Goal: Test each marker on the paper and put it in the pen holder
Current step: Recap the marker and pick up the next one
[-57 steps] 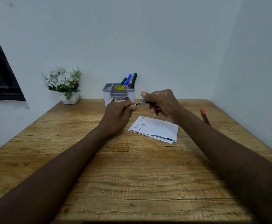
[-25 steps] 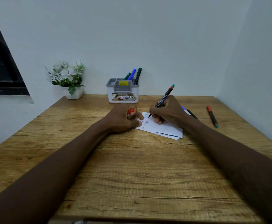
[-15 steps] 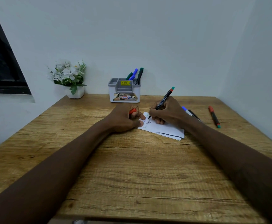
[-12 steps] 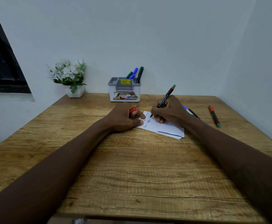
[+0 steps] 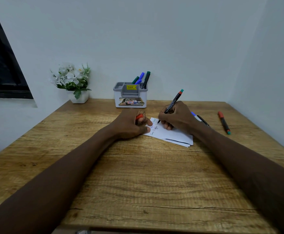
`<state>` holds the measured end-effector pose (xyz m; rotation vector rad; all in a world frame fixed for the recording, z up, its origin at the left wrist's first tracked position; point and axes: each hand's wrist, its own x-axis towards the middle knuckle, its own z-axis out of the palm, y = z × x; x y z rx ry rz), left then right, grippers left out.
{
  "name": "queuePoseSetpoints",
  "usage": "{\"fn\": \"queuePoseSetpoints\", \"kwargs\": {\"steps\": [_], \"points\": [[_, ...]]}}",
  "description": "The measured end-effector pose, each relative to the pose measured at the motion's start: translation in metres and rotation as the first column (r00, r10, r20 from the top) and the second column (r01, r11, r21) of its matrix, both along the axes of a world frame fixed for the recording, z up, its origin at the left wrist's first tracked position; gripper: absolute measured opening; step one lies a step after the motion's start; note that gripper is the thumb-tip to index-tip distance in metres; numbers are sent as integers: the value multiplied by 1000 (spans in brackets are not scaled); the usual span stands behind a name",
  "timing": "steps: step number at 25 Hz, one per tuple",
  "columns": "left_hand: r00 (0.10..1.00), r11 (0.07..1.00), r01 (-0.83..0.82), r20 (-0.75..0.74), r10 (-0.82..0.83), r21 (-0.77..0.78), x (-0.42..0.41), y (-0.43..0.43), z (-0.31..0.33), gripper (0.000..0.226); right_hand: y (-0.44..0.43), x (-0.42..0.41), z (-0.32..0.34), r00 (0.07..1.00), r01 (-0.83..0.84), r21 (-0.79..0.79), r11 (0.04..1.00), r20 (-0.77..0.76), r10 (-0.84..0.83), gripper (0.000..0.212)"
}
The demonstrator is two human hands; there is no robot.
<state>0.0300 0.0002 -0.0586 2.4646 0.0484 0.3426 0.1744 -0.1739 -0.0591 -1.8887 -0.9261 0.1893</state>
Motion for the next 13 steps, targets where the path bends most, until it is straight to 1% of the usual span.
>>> {"fn": "queuePoseSetpoints", "kwargs": {"steps": [5,8,11,13], "points": [[1000,1000,-14,-15,14,24,-2,-3,3,20,-1,-5,1,999,-32,-16,999,42,32,15],[1000,1000,-15,-7,15,5,-3,-5,4,35,-2,-1,1,1000,13,-8,1000,25,-12,14],[1000,1000,-21,14,20,18,-5,-6,3,38,-2,-3,0,999,29,-5,1000,27,-29,13],[999,999,-24,22,23,21,-5,-6,4,37,-2,-7,0,998,2,-20,1000,66,-1,14]]}}
